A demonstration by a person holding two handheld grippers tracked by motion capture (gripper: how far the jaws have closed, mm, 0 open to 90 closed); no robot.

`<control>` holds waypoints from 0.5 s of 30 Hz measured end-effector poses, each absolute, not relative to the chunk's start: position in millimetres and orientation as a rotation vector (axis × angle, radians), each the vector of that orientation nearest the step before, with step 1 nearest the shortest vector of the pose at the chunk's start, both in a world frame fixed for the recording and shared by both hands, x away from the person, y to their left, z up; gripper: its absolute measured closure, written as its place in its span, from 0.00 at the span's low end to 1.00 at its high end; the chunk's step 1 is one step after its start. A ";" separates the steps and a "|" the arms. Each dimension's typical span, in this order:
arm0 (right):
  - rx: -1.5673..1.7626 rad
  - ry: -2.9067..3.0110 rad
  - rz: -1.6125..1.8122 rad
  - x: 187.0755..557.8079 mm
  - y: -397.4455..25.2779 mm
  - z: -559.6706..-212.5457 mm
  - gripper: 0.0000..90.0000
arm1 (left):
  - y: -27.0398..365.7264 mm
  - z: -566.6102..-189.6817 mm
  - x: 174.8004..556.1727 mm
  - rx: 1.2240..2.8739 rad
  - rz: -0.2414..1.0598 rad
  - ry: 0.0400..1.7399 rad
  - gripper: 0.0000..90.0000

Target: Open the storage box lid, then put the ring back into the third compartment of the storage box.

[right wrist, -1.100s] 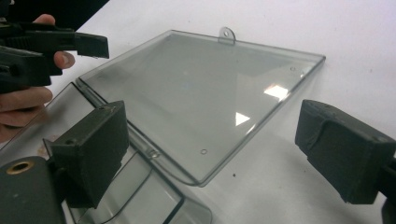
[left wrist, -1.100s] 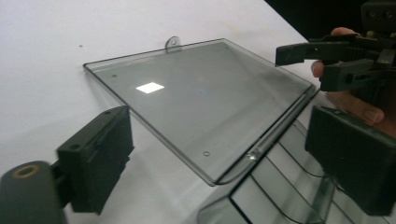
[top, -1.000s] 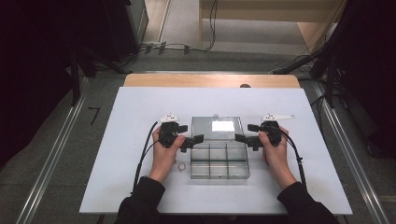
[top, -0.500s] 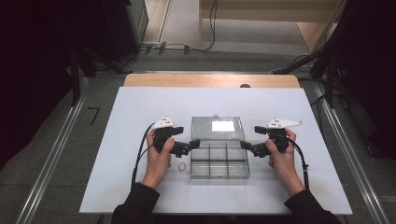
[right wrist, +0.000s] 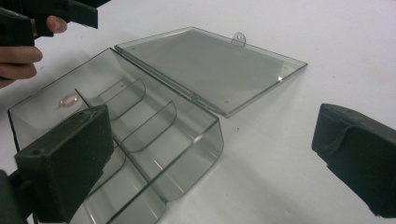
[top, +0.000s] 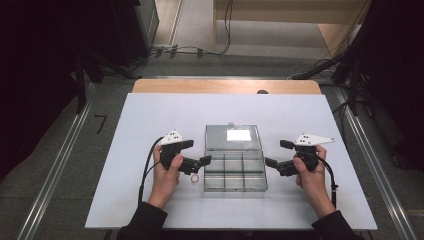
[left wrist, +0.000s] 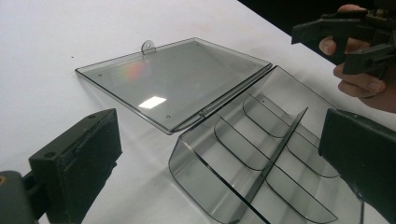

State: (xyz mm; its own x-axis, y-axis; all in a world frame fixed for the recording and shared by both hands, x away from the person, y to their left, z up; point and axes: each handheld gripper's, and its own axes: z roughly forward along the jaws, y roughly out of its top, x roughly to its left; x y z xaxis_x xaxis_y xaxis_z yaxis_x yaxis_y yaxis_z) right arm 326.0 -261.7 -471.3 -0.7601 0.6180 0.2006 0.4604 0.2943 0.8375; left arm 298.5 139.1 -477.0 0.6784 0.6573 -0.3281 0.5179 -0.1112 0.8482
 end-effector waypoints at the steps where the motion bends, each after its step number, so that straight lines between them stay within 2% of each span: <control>1: 1.008 2.390 1.461 324.9 -263.5 -471.8 0.00 | 139.8 -477.1 297.8 1.768 0.155 0.939 0.00; 15: 1.019 2.326 1.470 305.6 -295.1 -478.5 0.00 | 151.0 -483.3 280.2 1.771 0.181 0.947 0.00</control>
State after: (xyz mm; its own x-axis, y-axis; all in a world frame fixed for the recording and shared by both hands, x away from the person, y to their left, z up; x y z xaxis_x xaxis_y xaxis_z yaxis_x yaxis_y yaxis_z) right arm 305.6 -295.1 -478.5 -0.7398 0.6480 0.1810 0.4415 0.2645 0.8574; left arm 280.2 151.0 -483.3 0.6727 0.6714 -0.3110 0.5094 -0.1154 0.8527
